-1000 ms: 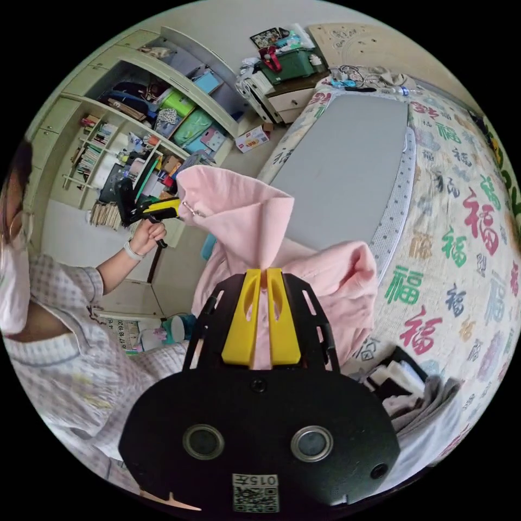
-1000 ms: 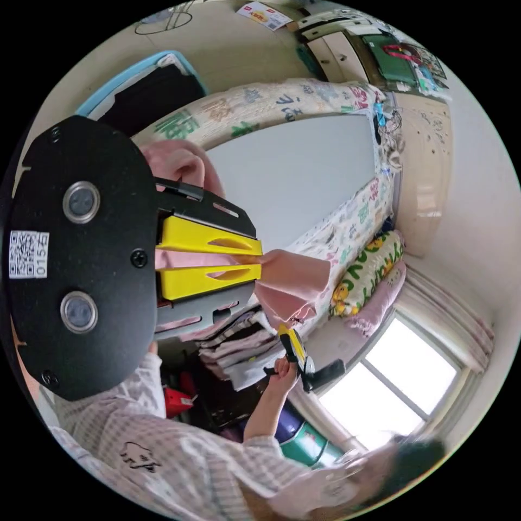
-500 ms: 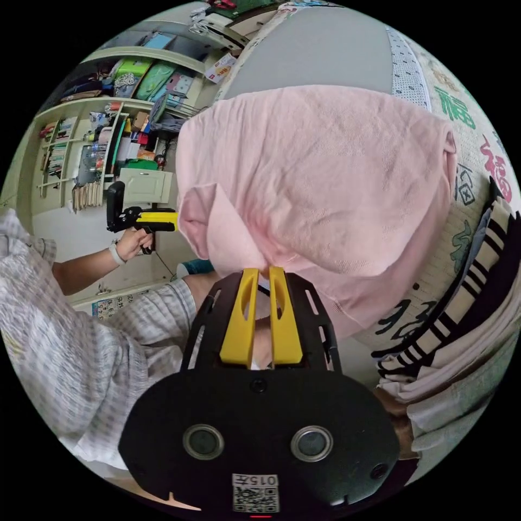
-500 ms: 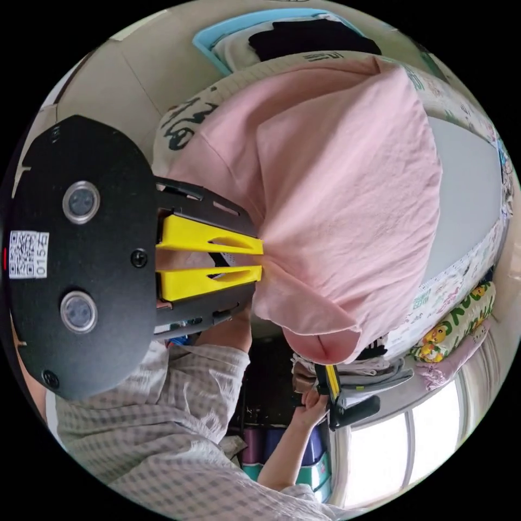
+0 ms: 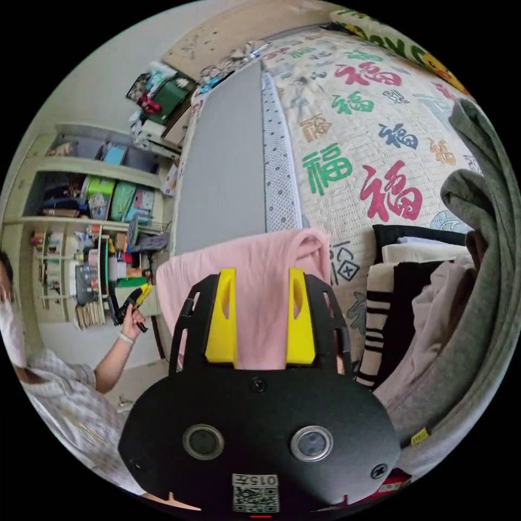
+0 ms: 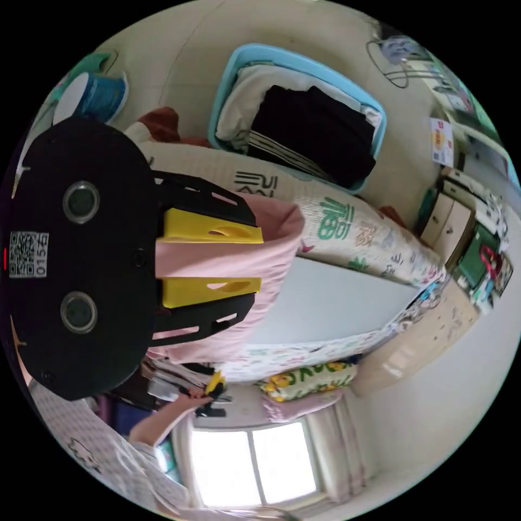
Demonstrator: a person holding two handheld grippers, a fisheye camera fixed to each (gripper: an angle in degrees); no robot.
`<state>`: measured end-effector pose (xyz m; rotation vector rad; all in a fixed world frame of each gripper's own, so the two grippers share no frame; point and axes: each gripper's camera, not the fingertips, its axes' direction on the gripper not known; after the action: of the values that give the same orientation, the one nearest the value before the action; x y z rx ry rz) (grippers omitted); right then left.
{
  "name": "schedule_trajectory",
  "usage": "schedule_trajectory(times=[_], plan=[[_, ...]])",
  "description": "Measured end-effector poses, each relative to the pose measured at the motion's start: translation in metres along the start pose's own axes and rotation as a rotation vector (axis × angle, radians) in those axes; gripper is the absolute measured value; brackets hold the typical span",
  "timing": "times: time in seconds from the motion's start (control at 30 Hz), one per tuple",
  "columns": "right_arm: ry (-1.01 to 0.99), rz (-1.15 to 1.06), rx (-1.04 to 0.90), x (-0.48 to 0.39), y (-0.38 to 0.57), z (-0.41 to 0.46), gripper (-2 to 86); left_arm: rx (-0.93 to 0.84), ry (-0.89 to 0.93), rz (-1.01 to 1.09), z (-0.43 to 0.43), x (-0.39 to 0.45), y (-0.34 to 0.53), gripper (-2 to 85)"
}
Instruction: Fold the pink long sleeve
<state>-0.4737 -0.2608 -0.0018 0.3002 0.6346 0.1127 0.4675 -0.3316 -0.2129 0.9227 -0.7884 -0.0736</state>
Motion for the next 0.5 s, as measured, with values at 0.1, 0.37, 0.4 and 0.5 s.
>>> schedule_trajectory(times=[0.1, 0.37, 0.4, 0.5], plan=[[0.023, -0.017, -0.113, -0.011, -0.016, 0.033, 10.7, -0.079, 0.003, 0.095, 0.030, 0.003, -0.047, 13.1], [-0.083, -0.008, -0.318, -0.016, -0.012, 0.071, 6.7, -0.214, 0.050, 0.073, 0.069, -0.045, -0.080, 4.8], [-0.068, -0.014, -0.319, -0.016, -0.011, 0.069, 4.7, -0.196, 0.042, 0.060, 0.063, -0.055, -0.081, 3.4], [-0.066, 0.038, -0.269, -0.004, -0.015, 0.051, 2.5, -0.153, -0.001, 0.036, 0.041, -0.081, -0.086, 1.7]])
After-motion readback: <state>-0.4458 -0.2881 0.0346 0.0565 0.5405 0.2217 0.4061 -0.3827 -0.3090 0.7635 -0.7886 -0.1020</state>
